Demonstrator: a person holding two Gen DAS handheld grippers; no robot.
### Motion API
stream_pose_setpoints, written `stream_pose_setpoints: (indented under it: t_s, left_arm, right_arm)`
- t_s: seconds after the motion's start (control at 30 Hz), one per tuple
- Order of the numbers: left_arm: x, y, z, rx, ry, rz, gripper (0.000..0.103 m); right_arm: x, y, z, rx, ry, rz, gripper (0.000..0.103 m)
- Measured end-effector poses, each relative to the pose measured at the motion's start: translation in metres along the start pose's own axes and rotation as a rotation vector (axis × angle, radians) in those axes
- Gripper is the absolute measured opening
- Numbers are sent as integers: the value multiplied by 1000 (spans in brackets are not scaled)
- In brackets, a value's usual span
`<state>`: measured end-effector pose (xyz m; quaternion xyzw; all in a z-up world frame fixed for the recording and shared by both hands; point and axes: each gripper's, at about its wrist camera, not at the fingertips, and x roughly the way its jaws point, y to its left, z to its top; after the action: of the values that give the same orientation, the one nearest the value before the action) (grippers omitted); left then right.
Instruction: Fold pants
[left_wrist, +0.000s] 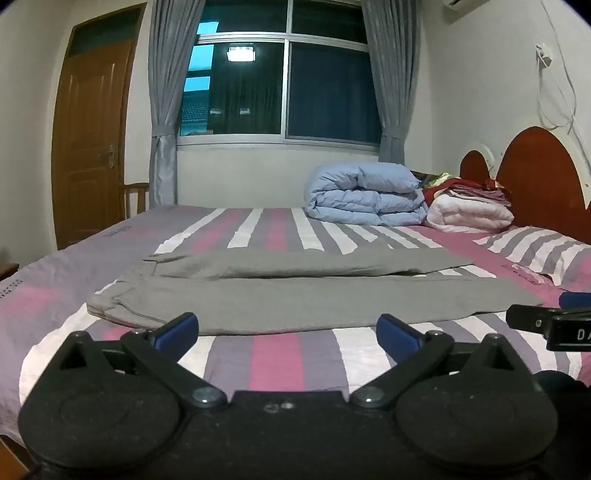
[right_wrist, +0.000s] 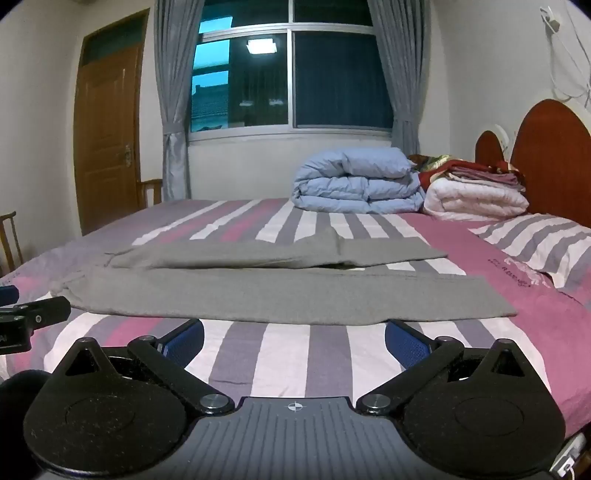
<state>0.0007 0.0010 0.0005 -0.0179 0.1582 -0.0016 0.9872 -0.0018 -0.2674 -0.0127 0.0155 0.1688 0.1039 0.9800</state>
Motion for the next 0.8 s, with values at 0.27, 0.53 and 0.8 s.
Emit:
stream_pose_setpoints:
  t_s: [0.27,0.53,0.8]
  left_arm:
    - [0,-2,-2,30,-18,6,97]
    - [1,-3,-3,37,-15,8,97]
    - [1,-2,-5,38,-13,5,97]
  right_arm:
    - [0,1,0,-28,3,-9,103]
    - [0,1,0,-24,5,-7,103]
    - [-1,1,1,-22,4,-6,103]
